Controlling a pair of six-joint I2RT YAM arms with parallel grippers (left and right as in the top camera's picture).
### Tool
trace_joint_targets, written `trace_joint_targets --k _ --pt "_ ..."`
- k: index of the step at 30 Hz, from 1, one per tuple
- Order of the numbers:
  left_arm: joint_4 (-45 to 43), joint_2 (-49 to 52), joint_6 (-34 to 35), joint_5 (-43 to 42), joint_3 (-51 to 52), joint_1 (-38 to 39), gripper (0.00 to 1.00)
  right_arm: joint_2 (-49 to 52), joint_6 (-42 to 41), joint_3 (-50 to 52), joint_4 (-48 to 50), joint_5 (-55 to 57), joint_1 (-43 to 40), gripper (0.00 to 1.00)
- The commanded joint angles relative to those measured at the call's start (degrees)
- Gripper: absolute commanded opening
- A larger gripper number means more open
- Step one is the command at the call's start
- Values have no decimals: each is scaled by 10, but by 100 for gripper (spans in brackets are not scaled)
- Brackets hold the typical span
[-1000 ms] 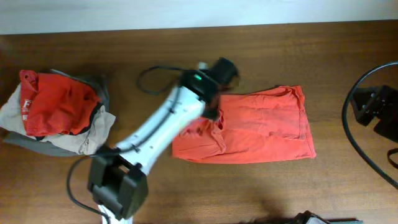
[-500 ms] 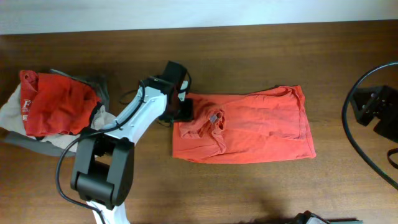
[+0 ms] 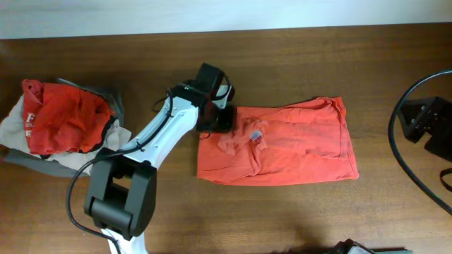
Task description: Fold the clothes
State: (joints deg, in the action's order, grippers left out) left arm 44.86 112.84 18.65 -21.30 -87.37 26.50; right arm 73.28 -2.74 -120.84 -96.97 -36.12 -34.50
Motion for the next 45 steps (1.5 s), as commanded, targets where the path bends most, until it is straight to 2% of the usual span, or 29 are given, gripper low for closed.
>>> trace_joint_targets --k 1,3,5,9,12,16,21,24,27,34,36,41,45 --pt "-33 -2 78 -18 -26 13 1 -6 8 0 -3 -7 1 88" --pt "-61 -1 110 -8 -26 22 1 -6 8 0 -3 -7 1 88" --pt "-82 0 125 9 -26 33 5 -6 8 0 -3 -7 1 88" --pt "-97 1 135 49 -26 59 44 -6 8 0 -3 -7 1 88" --pt "-120 1 131 102 -26 72 47 -6 8 0 -3 -7 1 88" --pt "-143 1 86 144 -26 73 48 -6 8 0 -3 -7 1 88" --pt "-126 1 5 166 -38 63 68 -6 8 0 -3 -7 1 88" --pt "-109 0 -4 165 -65 51 74 -6 8 0 -3 -7 1 88" --pt "-110 0 -3 155 -95 43 76 -6 8 0 -3 -7 1 88" --pt "-166 1 -3 140 -107 41 74 -6 8 0 -3 -7 1 88" --pt "-121 0 -4 147 -111 37 71 -6 8 0 -3 -7 1 88" --pt "57 0 -3 147 -116 24 70 -6 8 0 -3 -7 1 88" --pt "165 0 -3 152 -107 15 63 -5 8 0 -3 -7 1 88"
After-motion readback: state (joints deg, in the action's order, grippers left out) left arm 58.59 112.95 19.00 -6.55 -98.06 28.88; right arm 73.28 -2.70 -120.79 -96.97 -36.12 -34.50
